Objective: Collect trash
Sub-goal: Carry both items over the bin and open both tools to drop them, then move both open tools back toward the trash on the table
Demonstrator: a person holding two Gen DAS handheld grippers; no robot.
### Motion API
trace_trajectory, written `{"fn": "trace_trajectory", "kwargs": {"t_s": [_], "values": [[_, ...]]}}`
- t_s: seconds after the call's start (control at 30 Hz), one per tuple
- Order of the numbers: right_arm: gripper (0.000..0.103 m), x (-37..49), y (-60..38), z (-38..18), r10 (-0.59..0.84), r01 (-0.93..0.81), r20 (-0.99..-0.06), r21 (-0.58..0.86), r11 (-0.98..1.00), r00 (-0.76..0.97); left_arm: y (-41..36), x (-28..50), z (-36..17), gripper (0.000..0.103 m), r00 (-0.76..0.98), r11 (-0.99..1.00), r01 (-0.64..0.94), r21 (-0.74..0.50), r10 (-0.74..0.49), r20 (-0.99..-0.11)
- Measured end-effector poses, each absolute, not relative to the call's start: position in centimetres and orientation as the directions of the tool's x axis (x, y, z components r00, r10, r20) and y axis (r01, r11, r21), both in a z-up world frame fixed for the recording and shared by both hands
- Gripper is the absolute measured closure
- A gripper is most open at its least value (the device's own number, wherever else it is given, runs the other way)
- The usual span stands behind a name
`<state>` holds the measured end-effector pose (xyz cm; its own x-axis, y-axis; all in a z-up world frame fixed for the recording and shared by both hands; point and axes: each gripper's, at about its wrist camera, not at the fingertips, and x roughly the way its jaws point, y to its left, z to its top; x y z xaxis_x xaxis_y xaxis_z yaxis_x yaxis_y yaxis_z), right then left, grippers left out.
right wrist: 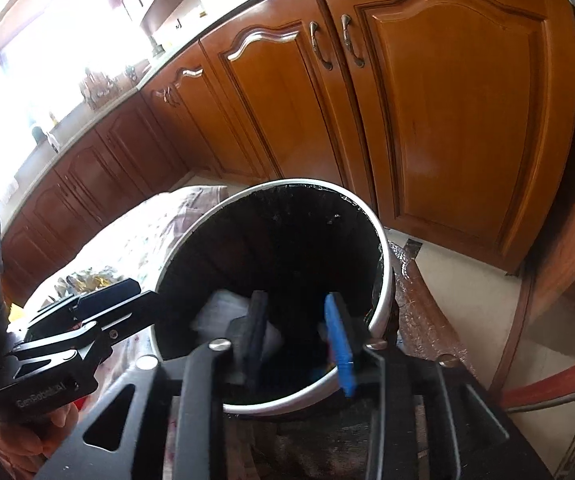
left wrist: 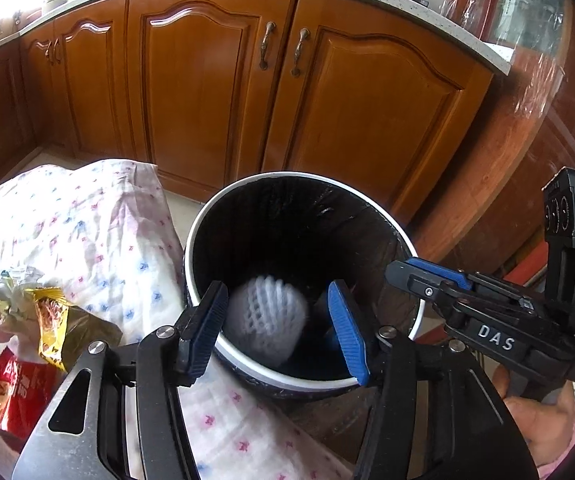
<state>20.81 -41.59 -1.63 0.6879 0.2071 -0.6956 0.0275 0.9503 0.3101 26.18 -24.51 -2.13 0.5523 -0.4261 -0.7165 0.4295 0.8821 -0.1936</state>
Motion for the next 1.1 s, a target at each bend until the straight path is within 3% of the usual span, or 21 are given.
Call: {"fn": "trace_trajectory", "kwargs": {"t_s": [0.1,0.17,0.23,0.3,1.1], "values": [[0.06,20.0,-41.7,-1.4,0.216,0.032,-0.683,0.331,0.943,0.698,-23.9,25.6,-1.9,0.046,0.558,0.885,0.42,-0.202,-0.428,-0.711],[0.047,19.3,-41.7,-1.3,0.228,0.032,-0.667,0.354,0.935,0.709,-23.2,25.1,-1.8,0.045,0.563,0.886,0.411,-0.213,-0.43,-0.706],[0.024,18.3,-41.4,-1.2,0.231,0.035,-0.652,0.368,0.929,0.723,-22.3,24.2,-1.6,0.04,0.574,0.89,0.399,-0.221,-0.43,-0.696],[0.016,17.1,-40.8,-1.1,0.229,0.035,-0.632,0.377,0.926,0.74,-21.1,23.1,-1.5,0.038,0.591,0.896,0.383,-0.226,-0.425,-0.686],[0.016,11.1,-29.2,-1.9,0.383,-0.142,-0.609,0.406,0.903,0.695,-4.5,12.6,-2.0,0.037,0.686,0.941,0.131,-0.312,-0.313,-0.657]]}}
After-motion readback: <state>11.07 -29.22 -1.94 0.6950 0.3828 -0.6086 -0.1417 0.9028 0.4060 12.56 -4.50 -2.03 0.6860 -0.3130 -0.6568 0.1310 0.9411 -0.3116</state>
